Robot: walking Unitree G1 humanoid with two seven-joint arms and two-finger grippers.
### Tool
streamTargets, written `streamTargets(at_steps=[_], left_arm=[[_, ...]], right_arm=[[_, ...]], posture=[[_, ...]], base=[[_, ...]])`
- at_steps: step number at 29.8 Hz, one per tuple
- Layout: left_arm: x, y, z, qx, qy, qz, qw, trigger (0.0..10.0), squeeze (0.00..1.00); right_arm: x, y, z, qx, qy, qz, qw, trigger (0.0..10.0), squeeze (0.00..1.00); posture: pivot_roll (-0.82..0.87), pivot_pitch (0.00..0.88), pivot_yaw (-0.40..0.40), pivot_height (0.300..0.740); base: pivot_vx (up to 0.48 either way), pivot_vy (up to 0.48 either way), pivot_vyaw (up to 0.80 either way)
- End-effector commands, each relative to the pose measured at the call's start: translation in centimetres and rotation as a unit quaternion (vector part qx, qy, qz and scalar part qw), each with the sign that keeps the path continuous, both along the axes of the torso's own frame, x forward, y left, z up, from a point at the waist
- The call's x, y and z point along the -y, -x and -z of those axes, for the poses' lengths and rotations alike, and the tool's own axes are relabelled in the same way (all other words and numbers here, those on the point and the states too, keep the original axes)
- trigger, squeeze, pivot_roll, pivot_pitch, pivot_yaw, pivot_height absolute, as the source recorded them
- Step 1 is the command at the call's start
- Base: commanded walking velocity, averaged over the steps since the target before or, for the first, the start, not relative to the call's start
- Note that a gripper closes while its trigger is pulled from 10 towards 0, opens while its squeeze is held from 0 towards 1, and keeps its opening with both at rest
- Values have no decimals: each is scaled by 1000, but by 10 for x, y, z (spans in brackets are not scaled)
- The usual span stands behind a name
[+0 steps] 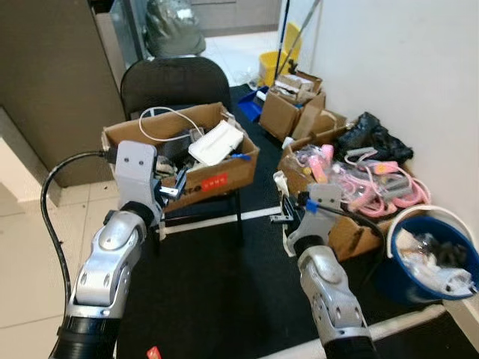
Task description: Picking trash to rubbish bin
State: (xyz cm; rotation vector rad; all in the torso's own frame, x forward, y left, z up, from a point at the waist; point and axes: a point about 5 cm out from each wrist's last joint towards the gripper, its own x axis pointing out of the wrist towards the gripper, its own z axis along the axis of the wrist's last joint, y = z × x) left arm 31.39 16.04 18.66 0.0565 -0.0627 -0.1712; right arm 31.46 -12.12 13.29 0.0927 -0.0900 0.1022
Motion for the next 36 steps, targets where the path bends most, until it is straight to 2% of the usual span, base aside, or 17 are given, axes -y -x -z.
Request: streamTargets(at_steps=[1, 5, 7, 36], left_arm=[[0, 0, 4, -10, -5, 1, 1000, 10000, 0], [0, 0, 4, -10, -4, 1, 1000, 10000, 0], [0, 0, 4, -10, -4, 1, 1000, 10000, 0], [1, 2, 4, -11, -2, -1, 1000, 10000, 0]], right_arm=[[0, 1, 3, -7, 7, -2, 1000, 10000, 0], [-3, 0, 3, -6, 15, -8, 1000, 10000, 0], [-3, 1, 4, -8, -2, -6, 1000, 10000, 0], [-1, -1, 4, -7, 6, -2, 1000, 10000, 0]], posture=[[25, 142, 47, 740], [24, 141, 44, 740], [24, 141, 44, 740], [26, 150, 37, 740]], base=[[352, 0, 0], [350, 0, 739], [352, 0, 756], [351, 0, 0]])
